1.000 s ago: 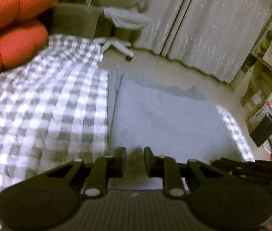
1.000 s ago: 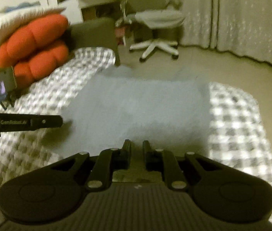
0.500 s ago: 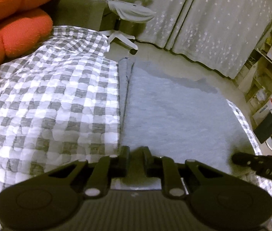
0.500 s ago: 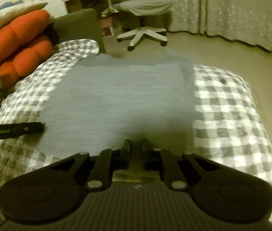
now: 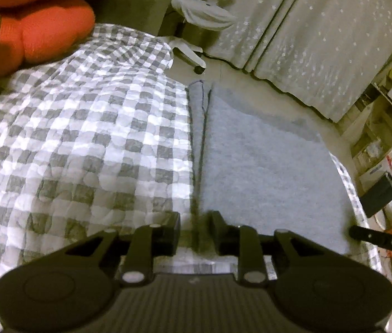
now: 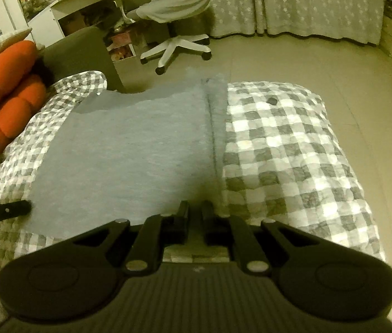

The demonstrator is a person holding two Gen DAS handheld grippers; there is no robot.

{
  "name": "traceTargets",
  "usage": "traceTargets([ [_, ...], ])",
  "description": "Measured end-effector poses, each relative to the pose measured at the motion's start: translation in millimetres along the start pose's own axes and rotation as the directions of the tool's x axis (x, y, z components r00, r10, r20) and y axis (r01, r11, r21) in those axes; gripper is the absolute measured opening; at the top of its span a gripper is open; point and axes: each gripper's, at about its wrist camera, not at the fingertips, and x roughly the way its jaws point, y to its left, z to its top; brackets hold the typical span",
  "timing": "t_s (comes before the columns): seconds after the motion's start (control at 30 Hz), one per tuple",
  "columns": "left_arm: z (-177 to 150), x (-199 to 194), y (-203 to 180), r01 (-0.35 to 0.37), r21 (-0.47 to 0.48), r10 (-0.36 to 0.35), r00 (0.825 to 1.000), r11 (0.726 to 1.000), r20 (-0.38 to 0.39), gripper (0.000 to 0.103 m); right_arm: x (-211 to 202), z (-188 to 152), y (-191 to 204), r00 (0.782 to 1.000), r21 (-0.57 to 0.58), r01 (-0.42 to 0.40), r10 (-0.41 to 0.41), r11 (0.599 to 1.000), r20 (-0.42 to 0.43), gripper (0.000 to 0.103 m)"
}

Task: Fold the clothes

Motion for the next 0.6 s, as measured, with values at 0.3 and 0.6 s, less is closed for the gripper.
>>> traceTargets([
  [0.3,-1.4,-9.0,-12.4,0.033,0.013,-0.033,0.999,0.999,0.024,0.024,-13.1,-0.7,-1.6,0.998,-0.008,0.054,-0.054,0.998,0.043,0.023],
  [0.6,0.1,-10.5,-24.5,0.031,0.063,-0.037,0.995,0.998,0.091,0.024,-15.2,0.0,22.0,0.995,-0.091,-0.014,0.023,0.996,0.097,0.023],
])
